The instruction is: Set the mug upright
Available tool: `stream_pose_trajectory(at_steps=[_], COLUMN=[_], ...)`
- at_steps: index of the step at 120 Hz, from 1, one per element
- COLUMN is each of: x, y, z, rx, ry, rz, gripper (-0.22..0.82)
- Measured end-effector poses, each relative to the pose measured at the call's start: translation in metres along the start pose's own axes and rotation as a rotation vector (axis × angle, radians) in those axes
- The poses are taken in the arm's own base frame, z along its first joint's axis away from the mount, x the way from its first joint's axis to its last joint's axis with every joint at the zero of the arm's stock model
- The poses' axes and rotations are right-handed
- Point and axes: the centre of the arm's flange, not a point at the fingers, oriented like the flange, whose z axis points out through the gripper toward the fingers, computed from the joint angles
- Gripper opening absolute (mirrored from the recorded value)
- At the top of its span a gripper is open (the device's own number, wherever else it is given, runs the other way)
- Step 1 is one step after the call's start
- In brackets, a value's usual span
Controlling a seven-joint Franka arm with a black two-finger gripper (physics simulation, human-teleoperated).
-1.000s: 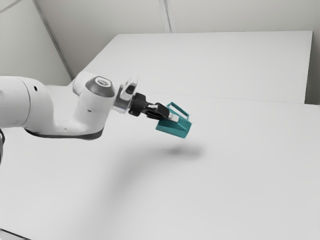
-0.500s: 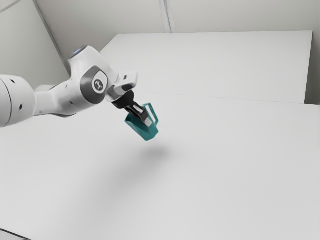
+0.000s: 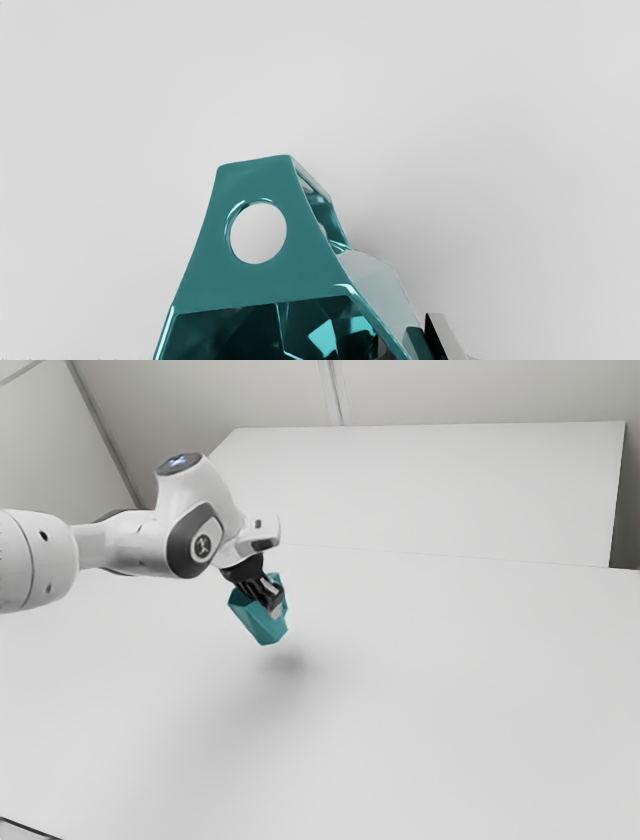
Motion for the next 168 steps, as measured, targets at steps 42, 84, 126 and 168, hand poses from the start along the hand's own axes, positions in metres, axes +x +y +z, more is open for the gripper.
stream_pose_trajectory(at_steps=[42, 84, 126, 168], x=[0.006, 0.013, 0.022, 0.023], y=[-0.038, -0.053, -0.060, -0.062], z=[0.013, 0.036, 0.055, 0.068], rx=[0.070, 0.094, 0.105, 0.102], ry=[-0.024, -0.054, -0.072, -0.086], rz=[-0.127, -0.197, -0.233, -0.253], gripper=[-0.16, -0.16, -0.16, -0.12])
